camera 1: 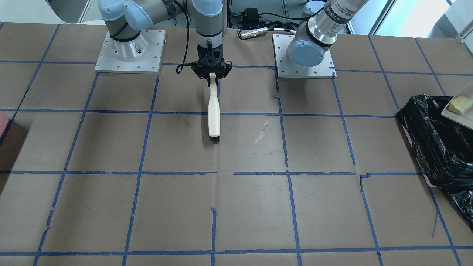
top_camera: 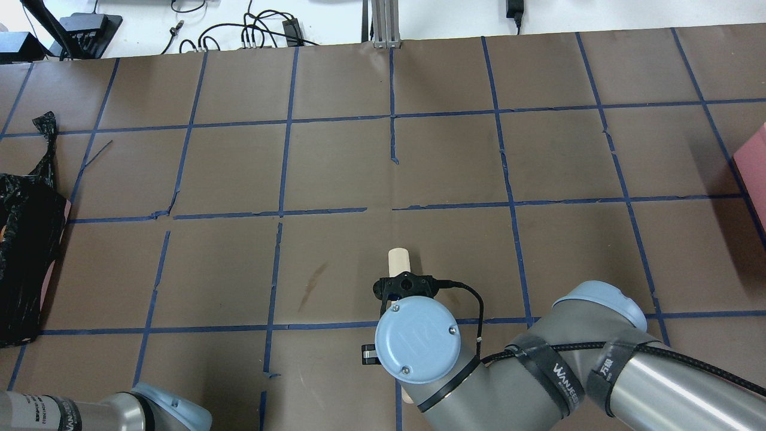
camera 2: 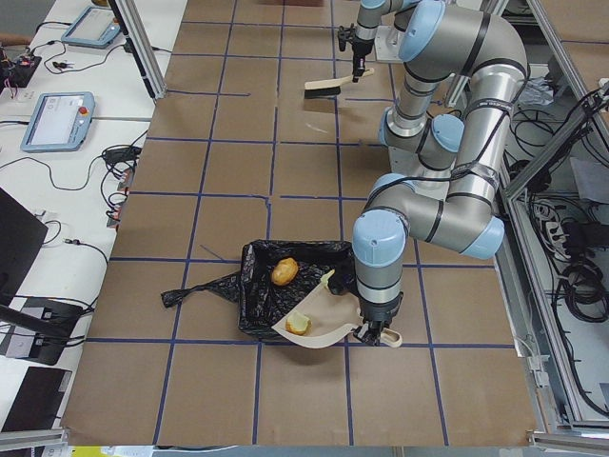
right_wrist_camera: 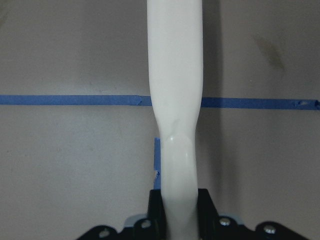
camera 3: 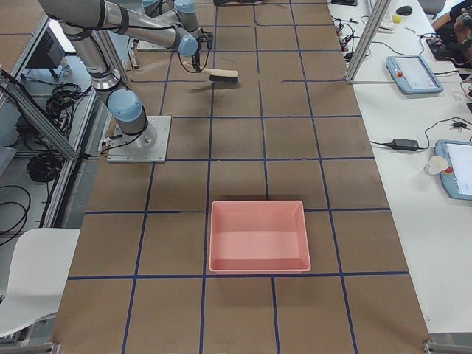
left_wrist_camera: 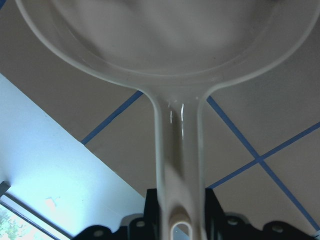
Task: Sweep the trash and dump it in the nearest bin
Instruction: 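Tilt the dustpan with the left gripper to dump food into the bag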
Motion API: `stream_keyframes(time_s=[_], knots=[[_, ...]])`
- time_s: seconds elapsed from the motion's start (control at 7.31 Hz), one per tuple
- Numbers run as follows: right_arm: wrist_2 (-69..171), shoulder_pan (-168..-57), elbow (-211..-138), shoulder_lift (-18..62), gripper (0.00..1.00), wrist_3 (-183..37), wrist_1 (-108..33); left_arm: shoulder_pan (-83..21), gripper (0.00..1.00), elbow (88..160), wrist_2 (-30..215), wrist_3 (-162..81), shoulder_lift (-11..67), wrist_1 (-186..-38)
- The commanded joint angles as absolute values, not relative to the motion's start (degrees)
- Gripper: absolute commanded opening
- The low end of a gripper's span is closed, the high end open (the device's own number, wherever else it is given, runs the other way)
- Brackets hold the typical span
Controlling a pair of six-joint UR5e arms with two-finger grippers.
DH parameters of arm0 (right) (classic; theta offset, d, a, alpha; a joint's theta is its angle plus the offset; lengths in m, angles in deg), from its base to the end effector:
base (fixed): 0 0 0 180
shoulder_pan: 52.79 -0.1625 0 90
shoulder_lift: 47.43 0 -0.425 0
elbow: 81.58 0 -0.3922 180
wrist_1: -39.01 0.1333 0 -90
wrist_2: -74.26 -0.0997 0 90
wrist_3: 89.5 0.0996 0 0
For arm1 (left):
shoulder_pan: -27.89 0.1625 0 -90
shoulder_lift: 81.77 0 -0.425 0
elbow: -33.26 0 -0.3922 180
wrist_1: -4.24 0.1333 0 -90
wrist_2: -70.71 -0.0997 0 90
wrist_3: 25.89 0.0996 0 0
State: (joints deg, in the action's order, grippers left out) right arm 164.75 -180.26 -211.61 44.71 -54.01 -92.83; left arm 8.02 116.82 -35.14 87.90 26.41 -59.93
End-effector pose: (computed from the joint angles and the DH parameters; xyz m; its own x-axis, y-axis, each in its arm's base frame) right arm 0.3484 -0.2369 0.2538 -0.9988 -0.0352 -0.0330 -0.0332 0.9976 -0.0610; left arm 0.5627 -0.3162 0.4178 -0.7280 0.6757 -0.1159 0.6099 0.7155 0.3406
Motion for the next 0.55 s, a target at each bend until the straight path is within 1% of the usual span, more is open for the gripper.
stream_keyframes(time_s=[0.0, 0.14, 0.27, 0.41], knots=[[164.7, -180.3, -211.6, 44.8, 0.19, -54.0, -92.8, 6.8, 0.06, 117.3, -36.8, 92.6, 24.4, -56.8], [164.7, -180.3, -211.6, 44.8, 0.19, -54.1, -92.9, 6.4, 0.06, 116.7, -38.0, 93.5, 24.7, -55.1], [164.6, -180.3, -211.6, 44.7, 0.19, -54.1, -93.0, 6.2, 0.06, 117.5, -38.1, 94.1, 25.7, -51.2], [164.6, -180.4, -211.6, 44.7, 0.19, -54.1, -93.0, 5.9, 0.06, 117.5, -38.2, 95.2, 25.3, -51.0]])
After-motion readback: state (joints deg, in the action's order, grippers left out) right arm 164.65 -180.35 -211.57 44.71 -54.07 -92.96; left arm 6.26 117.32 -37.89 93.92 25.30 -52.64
